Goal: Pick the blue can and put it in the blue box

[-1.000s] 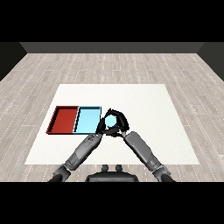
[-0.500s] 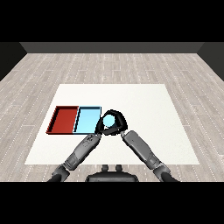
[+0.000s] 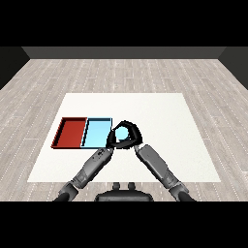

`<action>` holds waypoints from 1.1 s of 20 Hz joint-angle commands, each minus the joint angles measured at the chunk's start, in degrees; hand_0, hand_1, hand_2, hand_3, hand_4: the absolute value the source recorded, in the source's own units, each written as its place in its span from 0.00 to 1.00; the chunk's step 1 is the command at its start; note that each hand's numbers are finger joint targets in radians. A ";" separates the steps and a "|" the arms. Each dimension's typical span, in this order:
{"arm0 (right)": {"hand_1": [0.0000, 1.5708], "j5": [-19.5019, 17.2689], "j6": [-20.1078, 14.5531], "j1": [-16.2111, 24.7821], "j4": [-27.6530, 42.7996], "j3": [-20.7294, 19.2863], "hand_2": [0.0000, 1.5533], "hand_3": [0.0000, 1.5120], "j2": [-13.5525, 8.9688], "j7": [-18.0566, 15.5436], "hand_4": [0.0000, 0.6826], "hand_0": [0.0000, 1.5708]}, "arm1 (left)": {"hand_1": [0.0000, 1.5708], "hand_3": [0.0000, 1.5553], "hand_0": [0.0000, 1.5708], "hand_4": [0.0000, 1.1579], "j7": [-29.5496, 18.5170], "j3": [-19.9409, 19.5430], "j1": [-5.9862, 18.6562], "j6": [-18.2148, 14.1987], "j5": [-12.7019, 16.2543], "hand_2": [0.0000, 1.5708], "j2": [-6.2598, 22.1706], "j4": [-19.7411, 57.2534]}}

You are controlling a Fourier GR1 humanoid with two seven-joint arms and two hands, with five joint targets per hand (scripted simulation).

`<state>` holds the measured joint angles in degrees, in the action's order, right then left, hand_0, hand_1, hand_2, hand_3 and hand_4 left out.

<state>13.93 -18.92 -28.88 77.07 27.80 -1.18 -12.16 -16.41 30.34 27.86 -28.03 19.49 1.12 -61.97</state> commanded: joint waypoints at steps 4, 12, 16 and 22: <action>0.00 -2.48 1.37 2.00 1.50 -1.25 0.00 0.00 1.11 4.05 0.00 0.00 | 1.00 0.94 1.00 0.90 -8.18 -0.07 1.67 -4.44 3.41 0.99 -1.08 1.06; 0.00 -5.01 1.41 4.08 0.56 -4.75 0.00 0.00 1.08 0.83 0.00 0.00 | 1.00 0.93 1.00 0.98 -10.86 1.00 5.05 -5.88 5.33 0.99 -1.09 4.75; 0.00 -3.53 2.82 3.61 1.89 -8.48 0.00 0.00 1.16 0.59 0.00 0.00 | 1.00 0.95 1.00 0.99 -13.28 1.43 3.28 -7.21 3.13 1.00 -1.10 5.98; 0.00 1.49 10.61 12.15 14.75 -9.20 0.00 0.00 -2.78 1.71 0.00 0.00 | 1.00 0.95 1.00 0.98 -10.45 -4.28 4.48 -4.26 -0.96 1.00 0.14 5.94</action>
<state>13.10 -12.82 -22.21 85.51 19.17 -1.50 -9.67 -28.57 28.32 29.97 -32.69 19.97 0.67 -57.15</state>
